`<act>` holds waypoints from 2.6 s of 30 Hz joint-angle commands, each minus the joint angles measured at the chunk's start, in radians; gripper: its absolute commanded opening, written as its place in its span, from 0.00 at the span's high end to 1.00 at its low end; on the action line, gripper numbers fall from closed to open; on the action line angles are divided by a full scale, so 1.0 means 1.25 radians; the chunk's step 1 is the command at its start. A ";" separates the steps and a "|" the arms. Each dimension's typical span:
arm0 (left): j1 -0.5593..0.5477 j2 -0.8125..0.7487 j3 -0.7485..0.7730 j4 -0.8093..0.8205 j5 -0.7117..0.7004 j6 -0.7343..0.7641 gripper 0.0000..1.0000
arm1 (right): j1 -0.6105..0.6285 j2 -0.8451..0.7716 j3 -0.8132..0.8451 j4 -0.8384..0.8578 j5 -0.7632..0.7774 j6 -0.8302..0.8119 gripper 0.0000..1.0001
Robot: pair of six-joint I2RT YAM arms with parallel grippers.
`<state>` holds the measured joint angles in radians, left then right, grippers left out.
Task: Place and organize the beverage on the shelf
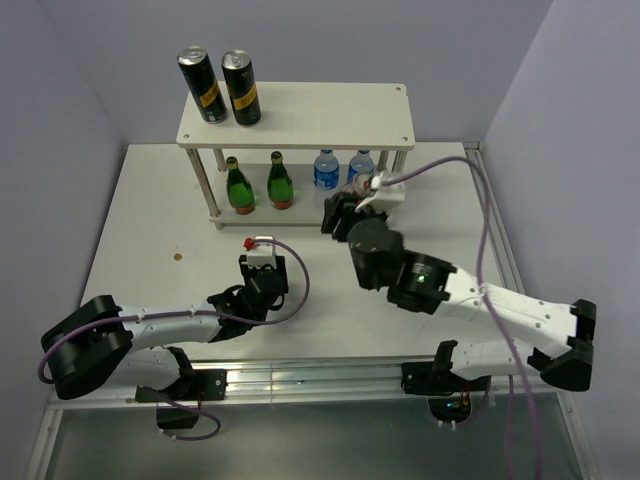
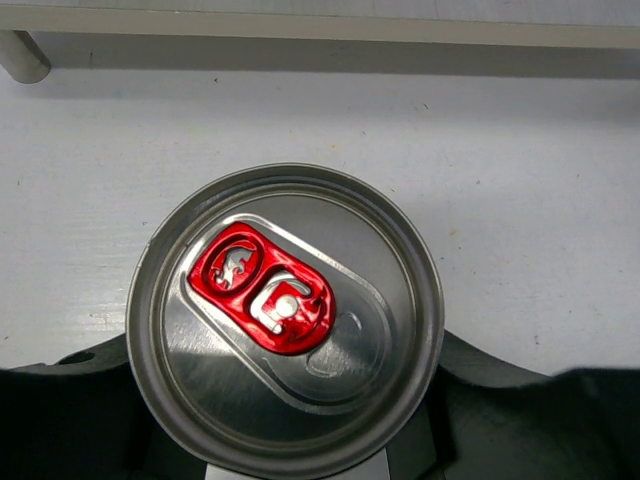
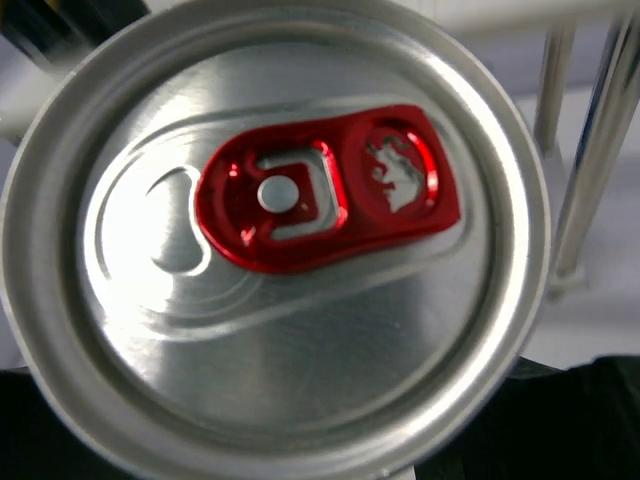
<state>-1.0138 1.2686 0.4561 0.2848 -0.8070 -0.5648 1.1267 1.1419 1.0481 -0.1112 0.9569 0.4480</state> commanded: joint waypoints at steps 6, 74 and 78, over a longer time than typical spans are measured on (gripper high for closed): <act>0.002 0.011 0.054 0.042 0.036 -0.021 1.00 | -0.123 0.035 0.335 -0.005 -0.075 -0.280 1.00; -0.051 -0.042 0.700 -0.412 -0.045 0.194 1.00 | -0.452 -0.093 0.144 -0.164 -0.433 -0.006 0.00; 0.010 0.072 0.953 -0.429 0.017 0.290 1.00 | -0.337 -0.265 -0.037 -0.165 -0.374 0.050 0.00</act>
<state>-1.0554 1.2922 1.4162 -0.3054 -0.8322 -0.3473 0.6083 0.9527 1.1034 -0.3237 0.4255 0.4423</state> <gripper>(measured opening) 0.586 0.997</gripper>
